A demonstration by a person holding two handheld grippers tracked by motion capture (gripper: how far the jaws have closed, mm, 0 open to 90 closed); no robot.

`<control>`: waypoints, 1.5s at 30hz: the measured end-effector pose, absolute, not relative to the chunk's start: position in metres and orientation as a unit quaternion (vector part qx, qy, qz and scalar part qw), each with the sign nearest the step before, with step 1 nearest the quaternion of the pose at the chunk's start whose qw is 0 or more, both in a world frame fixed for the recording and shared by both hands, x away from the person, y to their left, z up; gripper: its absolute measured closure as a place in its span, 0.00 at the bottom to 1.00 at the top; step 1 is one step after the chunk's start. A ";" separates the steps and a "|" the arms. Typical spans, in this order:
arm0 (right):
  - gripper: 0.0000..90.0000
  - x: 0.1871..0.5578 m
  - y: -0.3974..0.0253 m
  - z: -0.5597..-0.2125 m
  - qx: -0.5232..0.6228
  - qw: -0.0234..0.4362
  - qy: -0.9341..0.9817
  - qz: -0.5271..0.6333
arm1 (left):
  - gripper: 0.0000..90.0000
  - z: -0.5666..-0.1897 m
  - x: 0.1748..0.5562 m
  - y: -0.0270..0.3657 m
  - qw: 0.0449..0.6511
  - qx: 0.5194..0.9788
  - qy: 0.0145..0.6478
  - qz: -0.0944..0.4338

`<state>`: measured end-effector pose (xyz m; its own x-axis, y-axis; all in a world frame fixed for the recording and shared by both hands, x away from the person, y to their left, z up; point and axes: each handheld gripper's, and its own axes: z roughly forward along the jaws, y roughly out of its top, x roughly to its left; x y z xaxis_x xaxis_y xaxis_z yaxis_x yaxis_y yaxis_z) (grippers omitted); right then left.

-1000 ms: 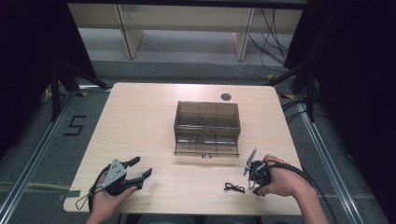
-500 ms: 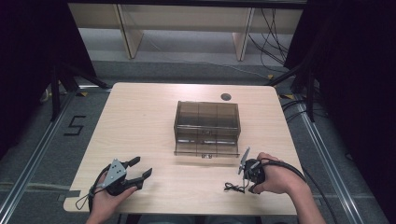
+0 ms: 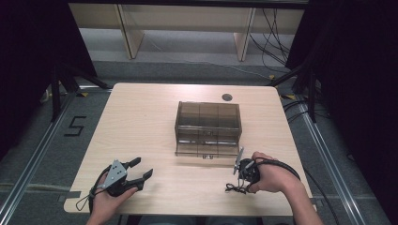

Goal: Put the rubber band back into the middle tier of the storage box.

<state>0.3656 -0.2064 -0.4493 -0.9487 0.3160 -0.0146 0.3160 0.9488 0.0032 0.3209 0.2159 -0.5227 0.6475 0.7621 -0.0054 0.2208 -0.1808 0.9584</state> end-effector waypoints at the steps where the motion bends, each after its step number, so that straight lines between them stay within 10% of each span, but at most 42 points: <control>1: 0.67 0.366 -0.205 -0.450 0.154 0.008 0.988 0.001 | 0.37 -0.523 0.321 0.216 0.543 0.727 0.338 0.249; 45: 0.76 0.374 -0.173 -0.460 0.113 0.005 0.994 -0.003 | 0.37 -0.523 0.322 0.216 0.550 0.724 0.335 0.247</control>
<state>0.3739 -0.1731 -0.4599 -0.9743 0.2251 -0.0099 0.2251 0.9743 -0.0046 0.3216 0.2159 -0.5234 0.6529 0.7574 -0.0113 0.2136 -0.1697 0.9621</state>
